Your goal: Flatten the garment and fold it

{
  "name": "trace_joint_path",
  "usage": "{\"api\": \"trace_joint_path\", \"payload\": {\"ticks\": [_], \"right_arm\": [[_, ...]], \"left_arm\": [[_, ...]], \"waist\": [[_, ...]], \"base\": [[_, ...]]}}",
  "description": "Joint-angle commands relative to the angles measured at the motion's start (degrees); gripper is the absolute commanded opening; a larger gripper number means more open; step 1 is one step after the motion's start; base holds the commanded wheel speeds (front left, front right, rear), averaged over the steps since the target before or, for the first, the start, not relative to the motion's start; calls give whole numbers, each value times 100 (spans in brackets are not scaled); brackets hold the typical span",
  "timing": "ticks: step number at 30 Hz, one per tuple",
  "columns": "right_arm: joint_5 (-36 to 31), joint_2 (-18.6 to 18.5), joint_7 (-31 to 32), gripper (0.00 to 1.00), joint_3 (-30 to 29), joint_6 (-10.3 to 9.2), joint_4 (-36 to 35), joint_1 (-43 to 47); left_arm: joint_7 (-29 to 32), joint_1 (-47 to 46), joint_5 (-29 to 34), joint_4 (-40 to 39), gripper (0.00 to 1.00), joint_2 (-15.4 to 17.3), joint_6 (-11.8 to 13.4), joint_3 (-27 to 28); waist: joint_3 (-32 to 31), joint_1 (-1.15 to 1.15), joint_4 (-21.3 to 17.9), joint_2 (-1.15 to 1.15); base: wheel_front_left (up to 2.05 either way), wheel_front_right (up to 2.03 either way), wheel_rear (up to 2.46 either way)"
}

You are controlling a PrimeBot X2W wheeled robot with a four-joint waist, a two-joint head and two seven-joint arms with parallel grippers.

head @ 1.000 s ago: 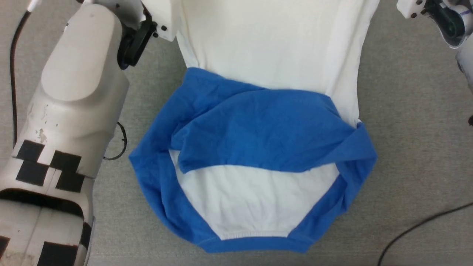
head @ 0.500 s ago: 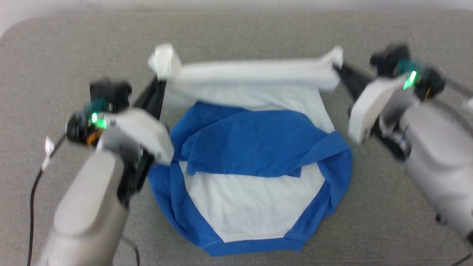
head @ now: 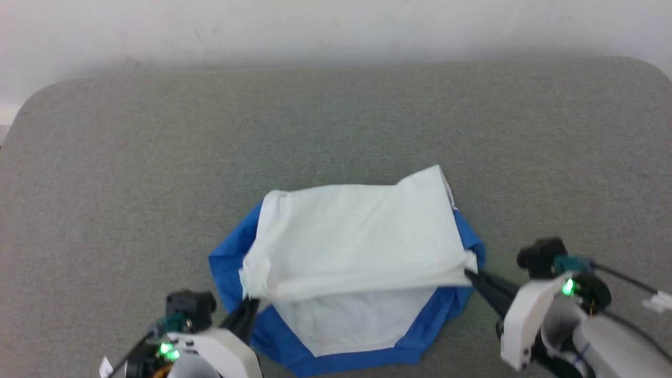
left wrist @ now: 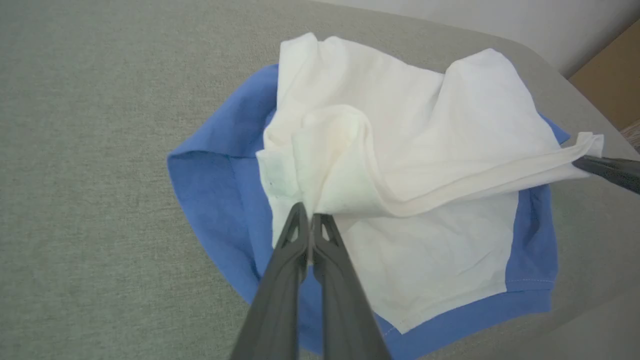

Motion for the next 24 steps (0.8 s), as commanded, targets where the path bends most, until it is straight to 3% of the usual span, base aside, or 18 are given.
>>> {"api": "trace_joint_path", "payload": {"ticks": [1,6,12,13,14,15,16,17,24], "right_arm": [[-69,36,45,0,-114,-13,-99,229],[-359,318,438,0,-780,-13,-575,1242],[-878,774,967,0,-1407,-13,-1027,2088],[-950,867,1008,23,-1485,-13,-1069,2165],[-1048,936,1037,59,-1543,-13,-1099,2226],[-1133,1002,1057,100,-1592,-13,-1124,2275],[-1190,1071,1064,100,-1637,-13,-1156,2315],[-1246,1127,1066,100,-1671,-13,-1197,2350],[-1565,1352,585,100,-2166,-13,-1831,2616]], "left_arm": [[-33,114,-46,42,0,-25,63,-6],[-162,478,-156,457,0,-193,64,-130],[-382,453,-291,1189,0,-534,-132,-289],[-419,418,-309,1310,0,-583,-181,-311],[-492,378,-348,1416,6,-655,-219,-302],[-550,339,-386,1527,27,-721,-248,-290],[-594,298,-416,1630,82,-773,-291,-291],[-664,259,-454,1708,100,-828,-334,-275],[-1513,49,-391,1764,100,-958,-408,-59]], "waist": [[-44,1,-31,0],[-120,1,-34,0],[-80,1,-9,0],[-71,1,-12,0],[-56,1,-11,0],[-42,1,-9,0],[-33,1,-6,0],[-29,1,-1,0],[-89,1,68,0]], "base": [[0,0,0],[0,0,0],[0,0,0],[0,0,0],[0,0,0],[0,0,0],[0,0,0],[0,0,0],[0,0,0]]}}
